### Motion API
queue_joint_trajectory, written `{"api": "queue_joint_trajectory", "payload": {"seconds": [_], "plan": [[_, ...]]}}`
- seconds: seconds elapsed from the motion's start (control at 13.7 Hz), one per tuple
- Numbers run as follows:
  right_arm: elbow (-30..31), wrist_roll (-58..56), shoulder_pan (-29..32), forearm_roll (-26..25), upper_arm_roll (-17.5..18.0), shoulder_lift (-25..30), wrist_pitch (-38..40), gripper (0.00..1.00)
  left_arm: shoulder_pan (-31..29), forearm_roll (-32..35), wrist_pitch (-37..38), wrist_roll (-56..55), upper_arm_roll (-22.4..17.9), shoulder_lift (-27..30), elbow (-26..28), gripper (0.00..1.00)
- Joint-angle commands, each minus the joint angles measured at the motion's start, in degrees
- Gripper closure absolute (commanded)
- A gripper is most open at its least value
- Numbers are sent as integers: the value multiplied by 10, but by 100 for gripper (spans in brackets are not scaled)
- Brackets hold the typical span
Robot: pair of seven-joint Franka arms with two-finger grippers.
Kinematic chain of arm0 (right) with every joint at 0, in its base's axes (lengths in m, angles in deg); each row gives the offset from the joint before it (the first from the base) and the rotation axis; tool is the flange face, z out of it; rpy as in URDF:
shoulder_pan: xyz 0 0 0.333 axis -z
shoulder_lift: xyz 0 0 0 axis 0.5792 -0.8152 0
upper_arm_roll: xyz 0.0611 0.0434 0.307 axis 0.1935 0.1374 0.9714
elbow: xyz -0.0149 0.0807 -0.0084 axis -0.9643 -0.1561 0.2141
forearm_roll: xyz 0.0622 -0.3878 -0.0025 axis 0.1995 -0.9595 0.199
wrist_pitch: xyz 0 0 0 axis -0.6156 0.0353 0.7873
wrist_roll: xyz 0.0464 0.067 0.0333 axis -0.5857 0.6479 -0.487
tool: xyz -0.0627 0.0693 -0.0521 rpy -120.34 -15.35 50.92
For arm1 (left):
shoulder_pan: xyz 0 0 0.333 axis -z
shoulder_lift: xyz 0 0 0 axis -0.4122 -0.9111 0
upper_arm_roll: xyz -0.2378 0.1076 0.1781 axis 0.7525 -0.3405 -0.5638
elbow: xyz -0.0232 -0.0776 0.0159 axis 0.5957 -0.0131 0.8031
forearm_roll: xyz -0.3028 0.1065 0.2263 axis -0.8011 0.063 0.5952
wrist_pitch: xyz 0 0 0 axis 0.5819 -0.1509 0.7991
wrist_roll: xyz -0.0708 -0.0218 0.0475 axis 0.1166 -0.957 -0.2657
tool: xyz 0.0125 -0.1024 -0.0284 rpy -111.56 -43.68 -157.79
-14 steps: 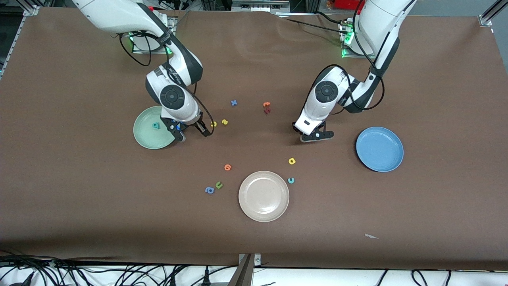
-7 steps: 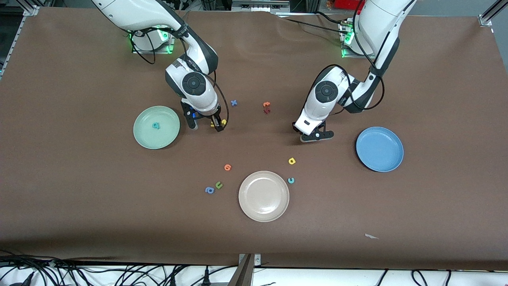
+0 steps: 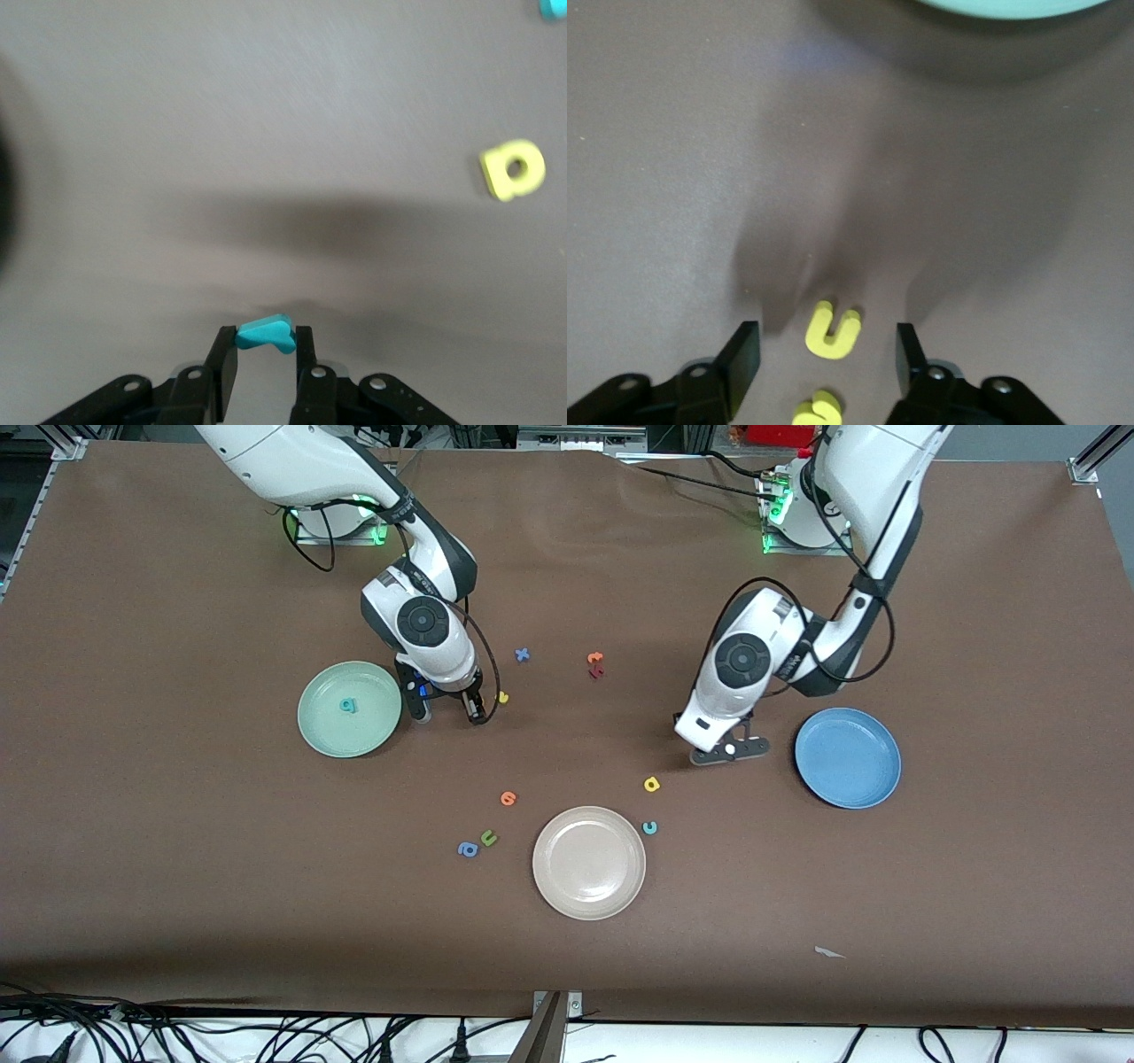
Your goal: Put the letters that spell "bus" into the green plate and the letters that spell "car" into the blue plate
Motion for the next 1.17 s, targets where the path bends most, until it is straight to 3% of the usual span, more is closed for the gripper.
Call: {"api": "queue_joint_trajectory", "payload": {"seconds": [0.0,0.15,0.22,0.37,0.59,0.66,0.73,0.8,1.02,1.1], "plan": [[4,17,-9,-12,-5,-8,-20,32,-49,14,34,84,4,22,3,74],[6,18,-9,-12,-5,-8,-20,32,-85,15,37,144,2,30,5,74],[9,17,-9,-12,-5,-8,-20,37,-105,16,37,177,1,30,4,74],[10,17,-10,-13,-5,-8,-20,56,-152,41,34,237,2,30,0,74],[11,16,-9,-15,-6,-8,-20,77,-216,86,20,311,4,17,-9,74],[10,15,-9,-15,-5,-8,-20,82,-230,87,7,337,4,12,-10,65],[9,13,-9,-15,-6,-6,-16,85,-238,86,2,367,4,7,-12,21],[9,11,-9,-15,-5,1,-10,85,-237,83,2,378,4,6,-14,0],[6,-37,-4,-15,-9,54,80,85,-211,24,3,326,22,3,-35,0],[6,-68,-3,-15,-27,72,114,85,-184,0,0,278,25,-6,-39,0]]}}
